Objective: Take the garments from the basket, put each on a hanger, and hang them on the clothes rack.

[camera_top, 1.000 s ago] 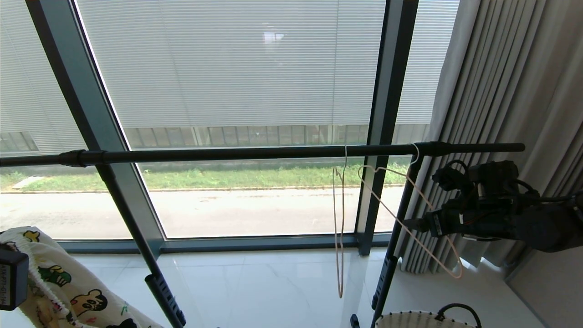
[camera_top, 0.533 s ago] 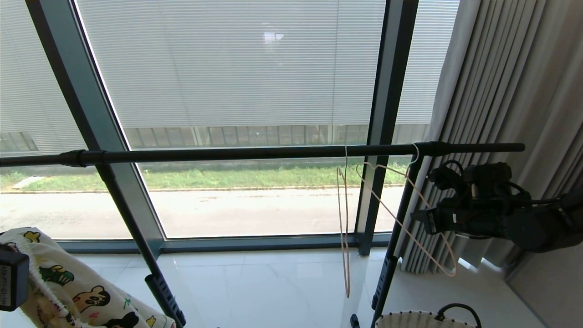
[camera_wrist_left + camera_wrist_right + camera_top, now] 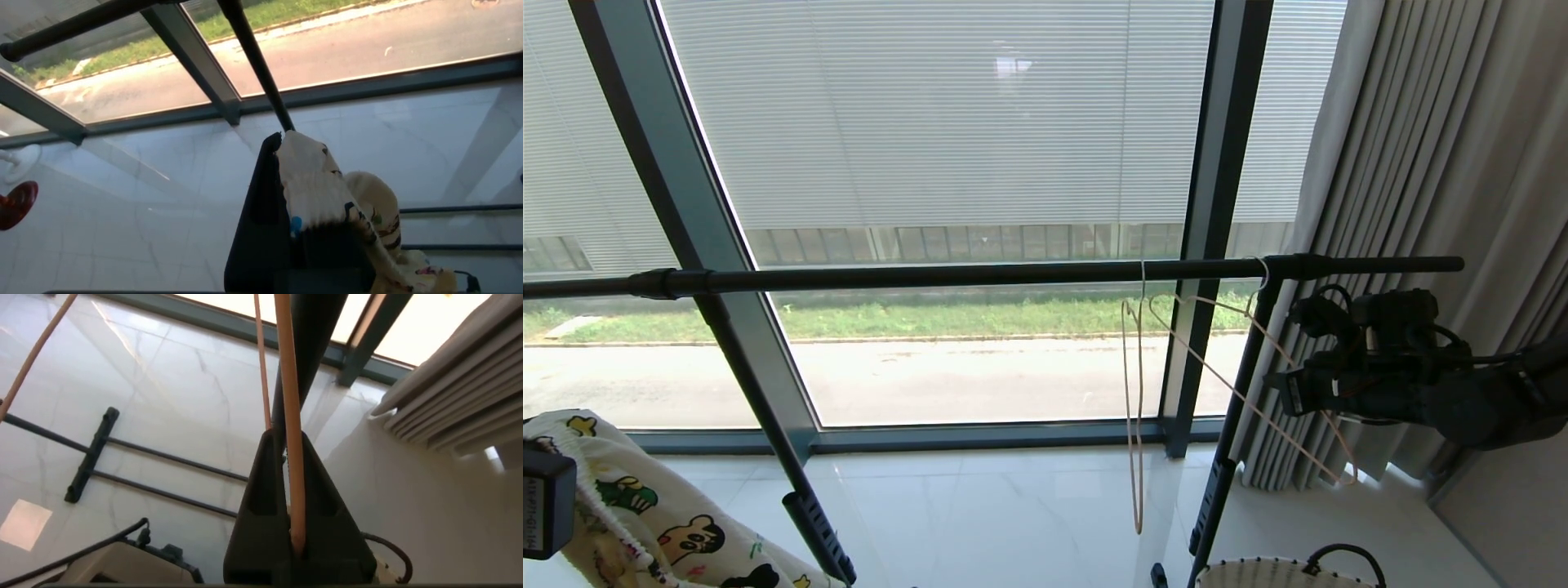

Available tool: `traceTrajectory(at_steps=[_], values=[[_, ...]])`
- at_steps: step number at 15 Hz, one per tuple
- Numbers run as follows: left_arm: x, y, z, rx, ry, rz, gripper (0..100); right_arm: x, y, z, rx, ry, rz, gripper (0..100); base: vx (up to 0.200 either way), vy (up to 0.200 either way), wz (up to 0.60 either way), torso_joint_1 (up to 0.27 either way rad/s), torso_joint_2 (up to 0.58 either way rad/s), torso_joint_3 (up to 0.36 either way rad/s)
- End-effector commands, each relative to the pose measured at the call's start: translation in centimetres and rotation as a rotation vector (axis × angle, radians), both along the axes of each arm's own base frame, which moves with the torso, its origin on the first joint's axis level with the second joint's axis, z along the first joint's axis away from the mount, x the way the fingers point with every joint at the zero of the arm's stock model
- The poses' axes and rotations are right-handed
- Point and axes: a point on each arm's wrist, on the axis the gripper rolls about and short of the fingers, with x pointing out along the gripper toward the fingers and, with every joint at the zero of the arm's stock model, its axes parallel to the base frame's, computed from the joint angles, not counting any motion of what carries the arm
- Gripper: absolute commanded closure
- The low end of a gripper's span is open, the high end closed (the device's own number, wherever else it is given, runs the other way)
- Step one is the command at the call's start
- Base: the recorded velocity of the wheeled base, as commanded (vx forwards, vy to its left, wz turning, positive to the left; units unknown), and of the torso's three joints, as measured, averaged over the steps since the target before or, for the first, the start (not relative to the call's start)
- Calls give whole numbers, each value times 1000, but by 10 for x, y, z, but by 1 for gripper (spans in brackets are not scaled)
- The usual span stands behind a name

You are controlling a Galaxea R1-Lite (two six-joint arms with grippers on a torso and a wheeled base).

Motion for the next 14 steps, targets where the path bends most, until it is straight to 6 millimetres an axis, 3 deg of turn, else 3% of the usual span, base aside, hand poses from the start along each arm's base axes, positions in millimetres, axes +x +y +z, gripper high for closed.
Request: traceTrajectory(at_steps=[1,5,14], values=[[0,0,-2,2,6,0,100,-4,0,13,17,-48,-2,100,0,0,0,0,0,0],[-6,2,1,-5,-18,-1,100,-16,-2,38,49,-134,-4,100,0,0,0,0,0,0],[-19,6,1,19,-54,-14,100,-73,-5,61,53,-215,-3,100,0,0,0,0,0,0]])
